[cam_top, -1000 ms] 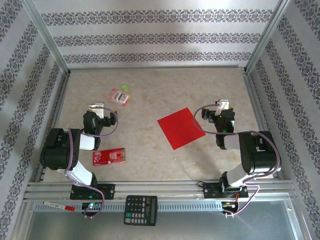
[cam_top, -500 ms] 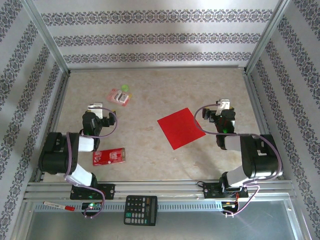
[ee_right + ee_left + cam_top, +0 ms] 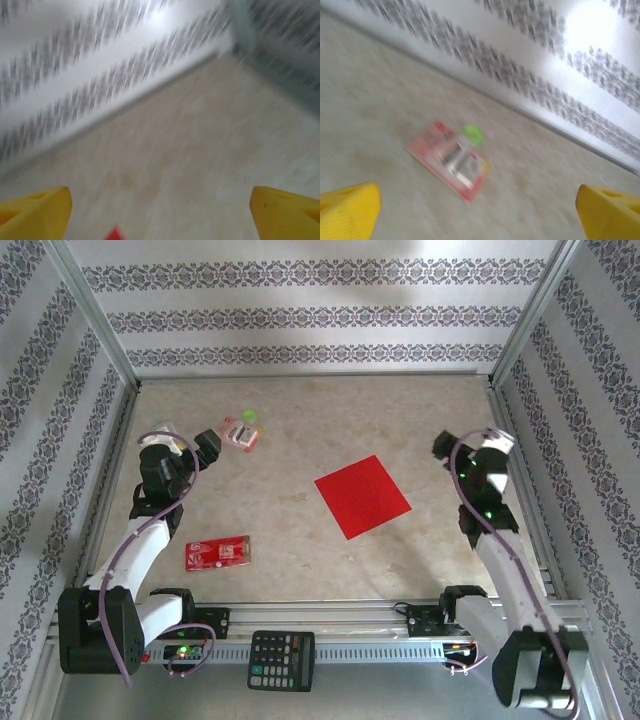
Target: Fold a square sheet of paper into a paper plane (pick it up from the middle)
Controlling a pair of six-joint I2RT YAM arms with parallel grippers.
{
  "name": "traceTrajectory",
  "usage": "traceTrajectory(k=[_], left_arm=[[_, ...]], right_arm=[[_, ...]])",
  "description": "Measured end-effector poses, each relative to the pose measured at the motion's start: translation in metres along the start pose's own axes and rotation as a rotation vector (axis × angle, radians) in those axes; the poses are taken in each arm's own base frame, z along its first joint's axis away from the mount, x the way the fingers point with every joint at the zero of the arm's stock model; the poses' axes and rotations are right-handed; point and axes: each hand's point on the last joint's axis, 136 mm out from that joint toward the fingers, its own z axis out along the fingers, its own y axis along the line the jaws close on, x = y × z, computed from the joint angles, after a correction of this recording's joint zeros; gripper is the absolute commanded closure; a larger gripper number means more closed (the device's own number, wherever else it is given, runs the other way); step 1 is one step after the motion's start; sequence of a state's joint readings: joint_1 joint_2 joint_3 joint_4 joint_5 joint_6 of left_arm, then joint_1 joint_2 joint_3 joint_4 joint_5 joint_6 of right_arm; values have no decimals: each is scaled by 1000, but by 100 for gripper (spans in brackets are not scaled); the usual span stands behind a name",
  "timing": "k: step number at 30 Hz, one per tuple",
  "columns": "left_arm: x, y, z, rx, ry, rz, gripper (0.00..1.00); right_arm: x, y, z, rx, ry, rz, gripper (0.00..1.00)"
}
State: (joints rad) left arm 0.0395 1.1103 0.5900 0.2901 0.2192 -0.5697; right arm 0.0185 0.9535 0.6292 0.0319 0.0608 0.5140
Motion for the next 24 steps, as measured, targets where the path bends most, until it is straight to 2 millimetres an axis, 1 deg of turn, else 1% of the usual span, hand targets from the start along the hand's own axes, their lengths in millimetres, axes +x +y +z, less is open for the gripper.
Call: traceTrajectory(k=[1, 3, 6, 7, 9, 10, 12, 16, 20, 23, 24], left_arm=[[10, -5, 3, 20, 55, -24, 0], [35, -20, 8, 55, 182, -52, 0], [67, -45, 7, 85, 331, -29, 0], [74, -52, 6, 92, 362, -12, 0], [86, -66, 3, 108, 410, 29, 0], [90, -71, 2, 114, 427, 46, 0], [95, -75, 3, 114, 447, 70, 0], [104, -68, 4, 81, 481, 83, 0], [105, -62, 5, 53, 480, 96, 0], [105, -55, 4, 15, 477, 106, 0], [106, -52, 4, -1, 476, 109, 0]], right_arm=[[19, 12, 6, -20, 93, -22, 12], [70, 38, 11, -61, 297, -106, 13], [140, 61, 6, -73, 534, -256, 16], [158, 66, 6, -69, 595, -302, 18], [183, 71, 11, -53, 684, -370, 21], [192, 71, 17, -40, 719, -395, 23], [203, 70, 28, -14, 761, -422, 24], [221, 72, 49, 5, 818, -468, 27], [241, 75, 62, 2, 871, -509, 29], [257, 76, 64, -8, 914, -541, 31], [258, 76, 64, -4, 916, -561, 32]])
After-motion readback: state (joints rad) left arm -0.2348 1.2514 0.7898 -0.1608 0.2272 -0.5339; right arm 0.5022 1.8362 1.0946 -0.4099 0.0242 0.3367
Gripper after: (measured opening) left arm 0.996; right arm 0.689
